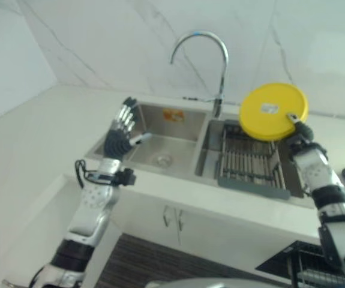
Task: Place the dishes in the dishwasher.
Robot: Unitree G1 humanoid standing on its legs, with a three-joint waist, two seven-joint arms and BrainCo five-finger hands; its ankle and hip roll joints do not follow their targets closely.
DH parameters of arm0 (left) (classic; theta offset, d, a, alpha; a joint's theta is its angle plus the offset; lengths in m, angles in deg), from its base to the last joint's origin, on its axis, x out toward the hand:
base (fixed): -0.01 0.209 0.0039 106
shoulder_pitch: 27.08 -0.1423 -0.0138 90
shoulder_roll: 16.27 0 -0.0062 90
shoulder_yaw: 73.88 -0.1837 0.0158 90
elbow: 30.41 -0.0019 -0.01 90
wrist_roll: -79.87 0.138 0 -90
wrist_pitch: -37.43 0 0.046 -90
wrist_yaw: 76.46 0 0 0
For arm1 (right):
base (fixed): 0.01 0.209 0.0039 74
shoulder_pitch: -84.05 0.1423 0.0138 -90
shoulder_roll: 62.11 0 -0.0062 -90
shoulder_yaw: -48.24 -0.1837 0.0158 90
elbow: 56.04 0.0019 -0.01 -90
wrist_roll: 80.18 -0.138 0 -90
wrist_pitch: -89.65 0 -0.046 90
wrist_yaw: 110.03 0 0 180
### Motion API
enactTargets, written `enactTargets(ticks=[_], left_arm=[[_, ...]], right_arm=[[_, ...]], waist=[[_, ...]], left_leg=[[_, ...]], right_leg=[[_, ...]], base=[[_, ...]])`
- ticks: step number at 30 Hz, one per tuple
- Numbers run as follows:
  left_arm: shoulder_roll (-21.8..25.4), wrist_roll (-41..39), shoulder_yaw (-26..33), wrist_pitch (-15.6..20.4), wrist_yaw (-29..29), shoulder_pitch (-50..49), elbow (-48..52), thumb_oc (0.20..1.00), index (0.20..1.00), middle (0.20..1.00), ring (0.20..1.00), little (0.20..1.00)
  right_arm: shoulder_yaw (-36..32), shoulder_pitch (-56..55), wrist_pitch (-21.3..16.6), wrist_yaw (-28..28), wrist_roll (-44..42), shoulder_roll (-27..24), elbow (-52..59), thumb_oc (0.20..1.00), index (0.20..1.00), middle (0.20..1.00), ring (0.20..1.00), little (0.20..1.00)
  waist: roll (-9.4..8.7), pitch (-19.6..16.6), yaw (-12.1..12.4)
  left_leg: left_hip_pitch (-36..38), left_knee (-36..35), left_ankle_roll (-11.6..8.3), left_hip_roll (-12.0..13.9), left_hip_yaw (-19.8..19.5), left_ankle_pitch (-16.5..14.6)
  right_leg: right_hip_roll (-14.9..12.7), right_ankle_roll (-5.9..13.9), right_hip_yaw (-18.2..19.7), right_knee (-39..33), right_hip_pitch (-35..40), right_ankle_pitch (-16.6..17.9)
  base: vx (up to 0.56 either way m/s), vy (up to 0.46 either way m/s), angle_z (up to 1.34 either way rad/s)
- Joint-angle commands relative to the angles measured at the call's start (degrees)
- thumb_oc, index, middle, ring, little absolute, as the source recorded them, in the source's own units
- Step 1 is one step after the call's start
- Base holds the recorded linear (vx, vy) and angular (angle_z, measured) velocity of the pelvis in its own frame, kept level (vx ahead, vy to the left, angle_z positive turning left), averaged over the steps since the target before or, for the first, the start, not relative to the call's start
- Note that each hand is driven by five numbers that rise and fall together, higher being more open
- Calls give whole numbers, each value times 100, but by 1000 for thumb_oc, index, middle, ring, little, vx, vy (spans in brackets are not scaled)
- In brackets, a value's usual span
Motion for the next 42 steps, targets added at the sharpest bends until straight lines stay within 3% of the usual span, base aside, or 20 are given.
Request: enactTargets(ticks=[1, 10, 15, 16, 17, 19, 20, 24, 25, 26, 27, 28, 29, 30, 33, 37, 42], left_arm=[[216, -119, 14, 499, -137, -82, 118, 1000, 1000, 1000, 1000, 1000], [-41, 42, 366, 703, -215, -496, 405, 1000, 1000, 1000, 1000, 1000], [-214, 199, 554, 633, -663, -587, 612, 1000, 1000, 1000, 1000, 1000], [-203, 200, 575, 608, -761, -591, 663, 1000, 1000, 1000, 1000, 1000], [-148, 382, 541, 649, -681, -622, 745, 1000, 1000, 1000, 1000, 1000], [5, 613, 507, 740, -581, -645, 810, 1000, 1000, 1000, 1000, 1000], [80, 651, 497, 777, -529, -663, 817, 1000, 1000, 1000, 1000, 1000], [131, 528, 496, 723, -578, -499, 849, 1000, 1000, 1000, 1000, 1000], [117, 647, 468, 723, -551, -484, 885, 1000, 1000, 1000, 1000, 1000], [127, 791, 462, 709, -474, -484, 926, 1000, 1000, 1000, 1000, 1000], [135, 816, 454, 703, -463, -485, 929, 1000, 1000, 1000, 1000, 1000], [186, 843, 462, 653, -357, -486, 951, 1000, 1000, 1000, 1000, 1000], [229, 862, 466, 634, -280, -492, 968, 1000, 1000, 1000, 1000, 1000], [299, 866, 449, 601, -281, -441, 1003, 1000, 1000, 1000, 1000, 1000], [244, 835, 393, 561, -520, -378, 1101, 1000, 1000, 1000, 1000, 1000], [130, 935, 341, 506, -588, -379, 1192, 1000, 1000, 1000, 1000, 1000], [32, 1039, 203, 592, -502, -479, 1150, 1000, 1000, 1000, 1000, 1000]], right_arm=[[-456, 170, -551, -354, -391, -101, 837, 200, 200, 200, 200, 200], [-869, -1731, -592, -312, -132, 679, 3719, 200, 200, 200, 200, 200], [-1359, -2941, -481, -479, 5, 1328, 4896, 200, 200, 200, 200, 200], [-1435, -3065, -395, -471, -10, 1388, 4992, 200, 200, 200, 200, 200], [-1506, -3258, -313, -517, -91, 1442, 5178, 200, 200, 200, 200, 200], [-1563, -3426, -357, -673, -326, 1372, 5145, 200, 200, 200, 200, 200], [-1619, -3507, -381, -752, -456, 1337, 5108, 200, 200, 200, 200, 200], [-1599, -3472, -748, -893, -431, 1315, 4994, 200, 200, 200, 200, 200], [-1517, -3432, -874, -810, -351, 1364, 5106, 200, 200, 200, 200, 200], [-1416, -3381, -933, -724, -243, 1457, 5257, 200, 200, 200, 200, 200], [-1397, -3372, -952, -693, -231, 1477, 5286, 200, 200, 200, 200, 200], [-1258, -3312, -937, -591, -131, 1599, 5412, 200, 200, 200, 200, 200], [-1170, -3262, -880, -580, -123, 1654, 5428, 200, 200, 200, 200, 200], [-1020, -3210, -961, -485, -70, 1691, 5448, 200, 200, 200, 200, 200], [-1030, -3244, -1065, -285, 43, 1663, 5529, 200, 200, 200, 200, 200], [-1171, -3423, -1045, -273, 92, 1515, 5536, 200, 200, 200, 200, 200], [-1224, -3482, -905, -317, 143, 1338, 5600, 200, 200, 200, 200, 200]], waist=[[-351, -175, -19], [-412, -112, -468], [-478, 61, -1053], [-508, 118, -1141], [-568, 243, -1284], [-635, 375, -1340], [-638, 396, -1363], [-596, 353, -1140], [-578, 310, -1054], [-560, 227, -919], [-561, 213, -888], [-566, 131, -735], [-578, 108, -679], [-556, 85, -619], [-482, 24, -648], [-444, -33, -938], [-396, -43, -1168]], left_leg=[[-454, -95, 183, -174, 391, 455], [-458, -95, 323, -311, 561, 416], [-450, -95, 440, -474, 744, 320], [-454, -95, 434, -490, 749, 301], [-443, -95, 388, -484, 765, 272], [-477, -95, 394, -464, 830, 276], [-489, -95, 422, -440, 878, 228], [-779, -95, 466, -309, 1347, 382], [-844, -95, 466, -277, 1490, 426], [-932, -95, 421, -235, 1671, 495], [-936, -95, 410, -231, 1710, 501], [-969, -95, 326, -165, 1910, 542], [-937, -95, 291, -126, 2012, 524], [-914, -95, 248, -19, 2147, 514], [-861, -95, 97, 235, 2355, 603], [-821, -95, -65, 526, 2459, 793], [-815, -95, -264, 865, 2464, 1024]], right_leg=[[-207, 314, 0, 11, 502, -425], [-283, 423, 255, 11, 339, -276], [-478, 694, 624, 26, -91, 147], [-526, 780, 667, 14, -231, 290], [-622, 913, 688, 41, -568, 699], [-618, 974, 454, 268, -847, 902], [-554, 980, 425, 401, -868, 813], [-589, 800, -89, 788, -453, 292], [-711, 770, -234, 846, -306, 276], [-1014, 805, -436, 791, -48, 376], [-1067, 822, -464, 747, 14, 403], [-1421, 950, -788, 554, 277, 625], [-1562, 1010, -982, 509, 323, 777], [-1600, 1056, -1148, 425, 381, 693], [-1401, 1023, -1311, 97, 542, 323], [-961, 877, -985, 23, 405, -136], [-510, 576, -610, 11, 275, -357]], base=[[-53, 42, -2], [-27, 109, -17], [16, 161, -45], [-37, 9, -26], [-73, -26, -34], [-114, -38, -80], [-138, -21, -130], [-262, -95, -78], [-340, -272, -55], [-225, -242, -48], [-239, -363, -83], [-176, -344, -119], [-209, -496, -114], [-130, -436, -103], [-105, -396, -86], [-85, -351, -47], [-36, -357, -24]])
